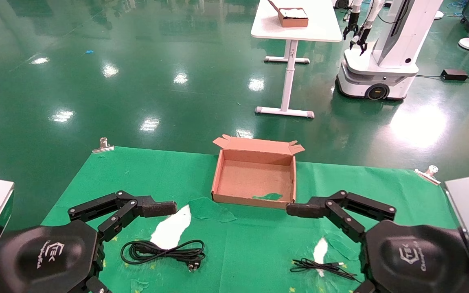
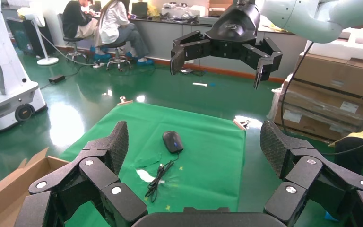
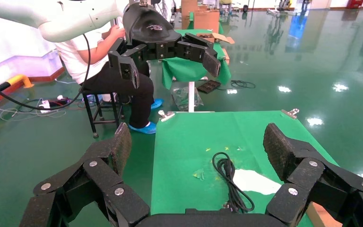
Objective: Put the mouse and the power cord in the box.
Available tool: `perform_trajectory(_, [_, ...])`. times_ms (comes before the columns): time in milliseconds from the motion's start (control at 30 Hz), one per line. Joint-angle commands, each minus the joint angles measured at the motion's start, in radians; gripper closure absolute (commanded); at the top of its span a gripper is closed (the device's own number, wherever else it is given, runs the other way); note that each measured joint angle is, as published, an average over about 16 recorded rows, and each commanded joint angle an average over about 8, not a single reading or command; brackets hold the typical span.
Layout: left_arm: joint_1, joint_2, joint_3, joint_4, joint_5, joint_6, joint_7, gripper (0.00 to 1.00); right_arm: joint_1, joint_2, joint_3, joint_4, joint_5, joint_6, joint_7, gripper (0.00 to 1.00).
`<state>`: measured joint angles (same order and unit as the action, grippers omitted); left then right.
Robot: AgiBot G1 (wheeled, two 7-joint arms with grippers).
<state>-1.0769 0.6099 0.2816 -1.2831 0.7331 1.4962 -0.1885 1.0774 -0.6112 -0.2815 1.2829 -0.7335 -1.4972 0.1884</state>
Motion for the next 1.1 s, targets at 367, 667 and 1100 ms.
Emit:
perform_trajectory(367, [0.003, 0.001, -0.002, -0.001, -0.003, -0.001, 0.001, 0.0, -0.002, 0.0, 0.001, 0.001, 0.002, 0.001, -0.001, 0.0])
perform_trajectory(667, [0.004, 0.001, -0.003, -0.001, -0.003, -0.001, 0.002, 0.0, -0.002, 0.0, 0.001, 0.001, 0.002, 0.001, -0.001, 0.0])
perform_trajectory(1100, [0.004, 0.002, -0.003, -0.001, -0.004, -0.001, 0.003, 0.0, -0.003, 0.0, 0.002, 0.001, 0.003, 0.002, -0.001, 0.0])
